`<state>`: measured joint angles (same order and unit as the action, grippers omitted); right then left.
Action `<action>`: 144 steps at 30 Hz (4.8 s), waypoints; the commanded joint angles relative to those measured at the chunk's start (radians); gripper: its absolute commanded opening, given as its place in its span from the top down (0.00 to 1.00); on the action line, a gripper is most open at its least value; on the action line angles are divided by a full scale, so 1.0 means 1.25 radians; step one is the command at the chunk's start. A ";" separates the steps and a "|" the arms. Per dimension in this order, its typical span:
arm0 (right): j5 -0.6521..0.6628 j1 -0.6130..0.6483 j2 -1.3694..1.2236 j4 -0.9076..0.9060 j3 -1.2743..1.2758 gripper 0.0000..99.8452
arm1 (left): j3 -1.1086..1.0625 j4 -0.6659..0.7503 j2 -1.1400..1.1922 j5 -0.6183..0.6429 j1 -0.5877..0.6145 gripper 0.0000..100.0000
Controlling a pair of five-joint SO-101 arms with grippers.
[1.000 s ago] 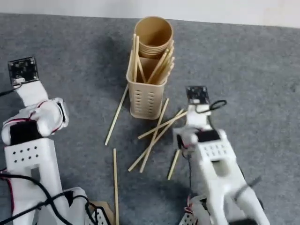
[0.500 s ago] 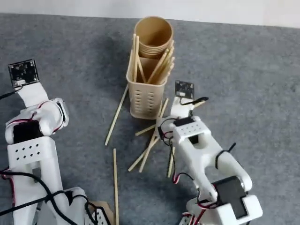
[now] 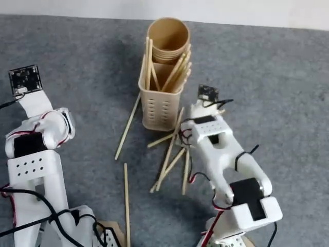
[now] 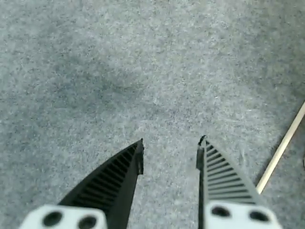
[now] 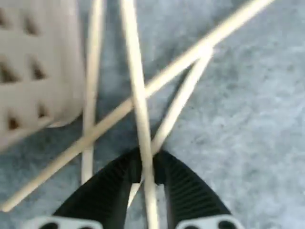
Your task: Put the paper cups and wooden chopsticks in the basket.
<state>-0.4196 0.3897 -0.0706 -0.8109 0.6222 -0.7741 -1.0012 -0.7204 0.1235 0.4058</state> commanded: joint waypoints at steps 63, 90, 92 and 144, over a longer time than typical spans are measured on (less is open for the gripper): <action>0.325 0.019 0.303 0.262 -0.490 0.88 | -0.029 0.020 0.001 0.009 -0.037 0.79; 0.338 -0.321 0.483 -0.489 -0.527 0.86 | 0.343 -0.188 0.446 -0.142 -0.233 0.79; 0.339 -0.327 0.586 -0.391 -0.354 0.87 | 0.377 -0.204 0.505 -0.144 -0.258 0.79; 0.342 -0.284 1.212 0.120 0.706 0.89 | 0.547 0.001 0.088 -0.101 -0.520 1.00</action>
<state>-0.0008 0.0307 1.4346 -0.6759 1.5121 0.0253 -1.1838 -0.4089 -0.0376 -0.1020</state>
